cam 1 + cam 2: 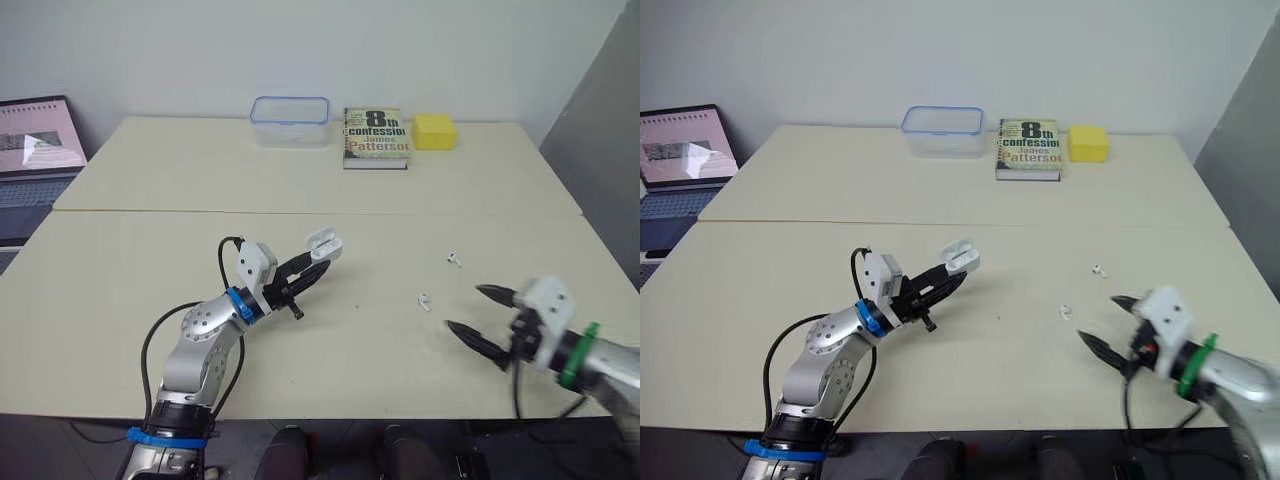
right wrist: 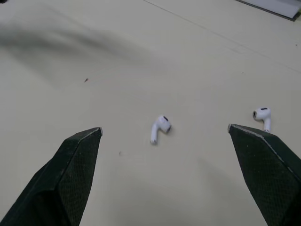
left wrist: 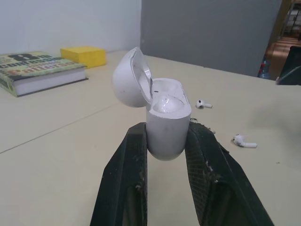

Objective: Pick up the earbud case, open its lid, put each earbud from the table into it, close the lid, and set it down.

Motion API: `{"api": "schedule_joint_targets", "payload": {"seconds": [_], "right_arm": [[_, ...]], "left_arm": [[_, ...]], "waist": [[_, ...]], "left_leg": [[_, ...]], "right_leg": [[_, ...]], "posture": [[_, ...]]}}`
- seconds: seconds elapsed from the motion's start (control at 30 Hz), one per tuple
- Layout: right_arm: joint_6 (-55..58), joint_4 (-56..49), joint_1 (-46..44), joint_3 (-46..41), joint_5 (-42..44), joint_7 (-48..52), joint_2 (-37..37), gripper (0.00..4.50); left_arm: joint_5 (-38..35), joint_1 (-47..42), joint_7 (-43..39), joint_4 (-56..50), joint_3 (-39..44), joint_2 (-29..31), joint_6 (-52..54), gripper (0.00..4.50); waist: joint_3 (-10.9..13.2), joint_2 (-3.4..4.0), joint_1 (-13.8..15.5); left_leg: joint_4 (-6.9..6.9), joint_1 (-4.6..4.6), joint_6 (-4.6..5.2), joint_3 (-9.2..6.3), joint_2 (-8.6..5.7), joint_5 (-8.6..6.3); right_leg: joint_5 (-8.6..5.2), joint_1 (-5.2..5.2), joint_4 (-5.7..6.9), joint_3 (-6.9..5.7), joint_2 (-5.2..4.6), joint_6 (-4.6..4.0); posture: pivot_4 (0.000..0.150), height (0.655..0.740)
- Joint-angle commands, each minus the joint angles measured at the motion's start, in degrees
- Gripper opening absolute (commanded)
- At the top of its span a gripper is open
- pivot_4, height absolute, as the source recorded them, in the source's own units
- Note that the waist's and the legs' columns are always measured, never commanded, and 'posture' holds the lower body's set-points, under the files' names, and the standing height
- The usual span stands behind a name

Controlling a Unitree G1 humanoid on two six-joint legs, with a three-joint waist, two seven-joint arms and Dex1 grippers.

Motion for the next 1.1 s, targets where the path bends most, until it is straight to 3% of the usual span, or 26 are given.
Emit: {"api": "schedule_joint_targets", "payload": {"seconds": [0.03, 0.27, 0.57, 0.7, 0.9, 1.0, 1.1], "right_arm": [[3.3, -0.2, -3.6, 6.0, -4.8, -9.1, 4.3, 4.5], [3.4, 7.2, -8.0, 14.2, -11.7, -17.6, 11.6, 4.5], [5.3, 10.9, -8.1, 13.7, -12.7, -20.6, 15.7, 4.5], [8.1, 10.4, -8.8, 13.9, -12.4, -20.3, 15.8, 3.55], [12.3, 7.6, -9.2, 12.8, -10.8, -18.3, 14.4, 1.45], [14.6, 4.3, -9.3, 12.1, -7.4, -12.9, 9.9, 0.4], [11.7, 2.5, -9.9, 13.6, -4.6, -1.5, -0.6, 0.41]], "left_arm": [[0.2, 0.3, -0.2, -2.1, -0.4, 0.0, -1.2, 0.77], [0.3, 0.7, -0.2, -2.3, -0.7, 0.1, -1.0, 0.77], [0.5, 0.5, -0.4, -1.9, -0.9, 0.5, -0.8, 0.77], [0.5, 0.5, -0.4, -2.1, -1.0, 0.4, -0.5, 0.77], [0.4, 0.9, -0.2, -2.7, -1.1, 0.4, -0.1, 0.77], [0.4, 1.5, 0.0, -3.2, -1.2, 0.4, 0.2, 0.77], [0.4, 2.2, 0.1, -4.0, -1.3, 0.5, 0.6, 0.77]], "waist": [[0.0, 0.0, 0.1], [0.0, 0.0, 0.0], [0.0, -0.01, -0.1], [0.0, -0.01, -0.1], [0.0, -0.01, 0.0], [0.0, -0.01, 0.0], [0.0, -0.01, 0.0]], "left_leg": [[-0.02, -0.04, 0.0, 0.02, -0.02, 0.0], [-0.07, -0.03, 0.0, 0.01, -0.03, 0.0], [-0.1, 0.04, 0.01, 0.02, 0.01, 0.01], [-0.1, 0.04, 0.01, 0.01, 0.01, 0.01], [-0.1, 0.01, 0.01, -0.01, -0.01, 0.01], [-0.1, -0.01, 0.01, -0.01, -0.02, 0.01], [-0.1, -0.02, 0.01, 0.02, -0.03, 0.0]], "right_leg": [[0.0, -0.06, 0.0, 0.03, -0.02, 0.0], [0.01, -0.09, 0.03, 0.02, -0.03, -0.01], [0.01, -0.11, 0.13, 0.04, 0.01, -0.01], [0.0, -0.1, 0.14, 0.03, 0.01, -0.01], [0.0, -0.1, 0.11, 0.01, 0.0, -0.01], [0.0, -0.1, 0.08, 0.02, -0.01, -0.01], [0.0, -0.1, 0.02, 0.03, -0.02, -0.01]], "posture": [[0.15, 0.74], [0.15, 0.74], [0.15, 0.74], [0.15, 0.74], [0.15, 0.74], [0.15, 0.74], [0.15, 0.74]]}}
